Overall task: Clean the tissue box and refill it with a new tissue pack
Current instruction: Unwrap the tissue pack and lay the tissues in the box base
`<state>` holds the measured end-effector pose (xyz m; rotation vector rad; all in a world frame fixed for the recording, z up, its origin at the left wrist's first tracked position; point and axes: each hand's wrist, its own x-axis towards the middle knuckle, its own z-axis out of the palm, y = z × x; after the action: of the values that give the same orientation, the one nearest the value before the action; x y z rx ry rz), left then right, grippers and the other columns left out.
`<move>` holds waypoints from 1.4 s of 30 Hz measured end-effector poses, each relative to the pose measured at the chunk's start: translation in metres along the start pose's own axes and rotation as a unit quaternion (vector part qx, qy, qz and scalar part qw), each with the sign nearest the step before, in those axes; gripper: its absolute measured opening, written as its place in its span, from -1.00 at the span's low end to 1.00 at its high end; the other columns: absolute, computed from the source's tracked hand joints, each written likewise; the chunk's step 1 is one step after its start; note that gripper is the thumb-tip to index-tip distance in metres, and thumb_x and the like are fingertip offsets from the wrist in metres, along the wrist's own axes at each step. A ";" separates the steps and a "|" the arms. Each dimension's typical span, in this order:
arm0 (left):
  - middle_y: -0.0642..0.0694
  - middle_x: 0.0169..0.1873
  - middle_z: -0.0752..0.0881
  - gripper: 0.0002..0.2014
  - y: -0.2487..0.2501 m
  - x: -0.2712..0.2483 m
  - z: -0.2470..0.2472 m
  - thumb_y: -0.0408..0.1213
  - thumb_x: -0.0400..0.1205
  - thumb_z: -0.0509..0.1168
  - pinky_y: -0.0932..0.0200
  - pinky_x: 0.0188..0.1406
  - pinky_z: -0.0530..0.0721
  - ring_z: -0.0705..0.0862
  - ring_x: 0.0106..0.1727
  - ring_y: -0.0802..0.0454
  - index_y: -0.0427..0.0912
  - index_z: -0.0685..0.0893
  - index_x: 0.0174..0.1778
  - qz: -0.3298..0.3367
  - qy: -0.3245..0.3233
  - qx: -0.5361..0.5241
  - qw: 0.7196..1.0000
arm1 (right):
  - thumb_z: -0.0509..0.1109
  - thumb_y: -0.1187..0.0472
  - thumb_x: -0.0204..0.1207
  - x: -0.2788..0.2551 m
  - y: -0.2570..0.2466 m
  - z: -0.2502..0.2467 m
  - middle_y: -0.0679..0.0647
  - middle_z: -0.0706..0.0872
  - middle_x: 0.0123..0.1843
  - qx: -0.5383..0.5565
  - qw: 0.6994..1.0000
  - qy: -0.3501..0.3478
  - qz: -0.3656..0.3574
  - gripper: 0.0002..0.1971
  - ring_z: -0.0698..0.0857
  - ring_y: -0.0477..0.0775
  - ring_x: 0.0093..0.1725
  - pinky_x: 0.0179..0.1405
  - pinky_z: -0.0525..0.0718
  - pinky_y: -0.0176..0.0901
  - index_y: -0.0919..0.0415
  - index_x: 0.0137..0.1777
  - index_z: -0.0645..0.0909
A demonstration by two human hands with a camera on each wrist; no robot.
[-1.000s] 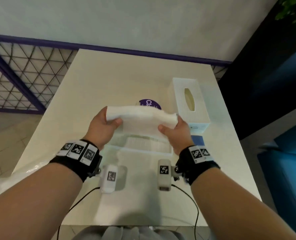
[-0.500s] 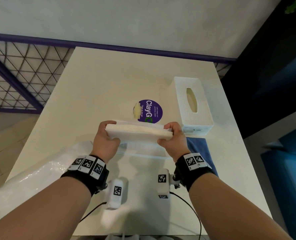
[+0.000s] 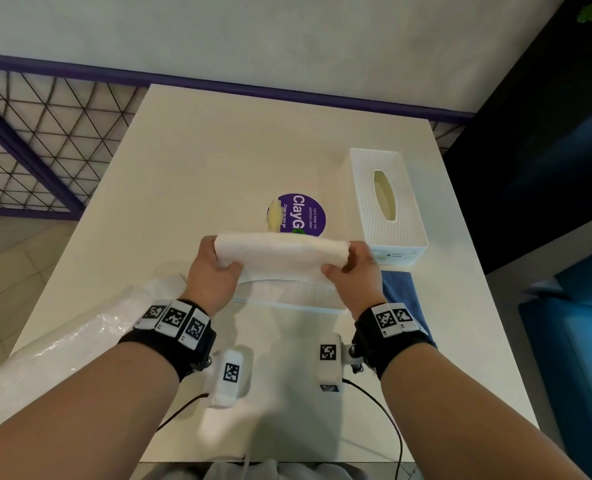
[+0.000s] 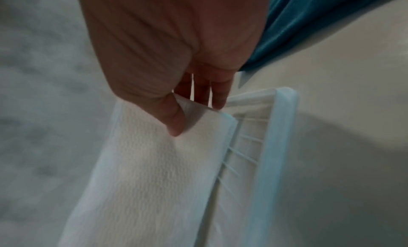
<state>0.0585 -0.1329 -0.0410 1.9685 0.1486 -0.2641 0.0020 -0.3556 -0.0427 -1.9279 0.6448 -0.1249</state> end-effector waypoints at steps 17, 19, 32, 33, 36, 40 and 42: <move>-0.17 0.24 0.66 -0.39 0.002 0.026 -0.005 -0.22 0.53 0.46 0.02 0.21 0.56 0.65 0.20 -0.14 -0.19 0.38 0.46 0.001 -0.013 0.158 0.987 | 0.52 0.24 0.42 0.005 -0.013 0.002 0.13 0.56 0.37 -0.127 0.989 -0.045 0.064 -0.29 0.61 0.11 0.23 0.29 0.64 0.01 0.12 0.54 0.30; -0.17 0.31 0.61 -0.42 0.005 0.026 -0.011 -0.23 0.55 0.44 0.02 0.25 0.56 0.62 0.26 -0.11 -0.21 0.40 0.47 0.035 0.009 0.153 0.988 | 0.48 0.15 0.45 0.004 -0.013 0.002 0.12 0.51 0.40 -0.193 0.981 -0.018 0.027 -0.37 0.59 0.14 0.30 0.31 0.60 0.00 0.11 0.51 0.35; -0.04 0.66 0.01 0.36 -0.019 -0.043 -0.155 0.37 0.00 0.57 -0.28 0.58 0.08 0.05 0.66 -0.14 0.28 -0.13 0.63 -0.023 -0.168 0.526 0.833 | 0.29 0.31 0.54 -0.055 -0.076 0.123 0.08 0.80 0.12 -0.177 0.937 -0.258 -0.155 -0.74 0.74 0.05 0.06 0.14 0.63 -0.25 0.17 0.15 0.72; -0.06 0.68 -0.09 0.42 -0.029 -0.047 -0.158 0.38 -0.02 0.57 -0.30 0.60 -0.04 -0.06 0.68 -0.14 0.28 -0.23 0.63 -0.036 -0.176 0.544 0.820 | 0.27 0.31 0.55 -0.058 -0.081 0.134 0.09 0.78 0.17 -0.180 0.935 -0.271 -0.141 -0.73 0.73 0.07 0.14 0.19 0.62 -0.24 0.19 0.17 0.72; -0.07 0.69 -0.19 0.48 -0.053 -0.057 -0.163 0.39 -0.03 0.56 -0.38 0.59 -0.16 -0.15 0.69 -0.14 0.29 -0.40 0.59 -0.047 -0.164 0.548 0.819 | 0.17 0.28 0.61 -0.065 -0.096 0.159 0.26 0.71 0.12 -0.298 0.886 -0.345 -0.089 -0.75 0.65 0.21 0.26 0.03 0.59 -0.17 0.33 0.10 0.66; -0.02 0.69 -0.14 0.47 -0.069 -0.065 -0.165 0.43 -0.03 0.53 -0.39 0.58 -0.14 -0.09 0.69 -0.10 0.33 -0.44 0.56 -0.041 -0.150 0.499 0.853 | 0.21 0.14 0.61 -0.074 -0.098 0.181 0.11 0.45 -0.39 -0.325 0.870 -0.369 -0.030 -0.63 0.59 0.24 -0.08 -0.46 0.36 -0.15 0.19 -0.44 0.33; 0.01 0.68 -0.11 0.44 -0.073 -0.070 -0.166 0.50 -0.03 0.47 -0.34 0.59 -0.17 -0.08 0.68 -0.06 0.35 -0.42 0.56 -0.027 -0.138 0.469 0.872 | 0.36 0.05 0.50 -0.076 -0.097 0.187 0.10 0.58 -0.25 -0.313 0.876 -0.364 -0.043 -0.72 0.61 0.19 -0.11 -0.40 0.42 -0.15 0.20 -0.31 0.44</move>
<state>-0.0058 0.0497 -0.0242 2.8572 -0.1494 -0.7579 0.0428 -0.1357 -0.0259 -2.3881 0.0701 0.8200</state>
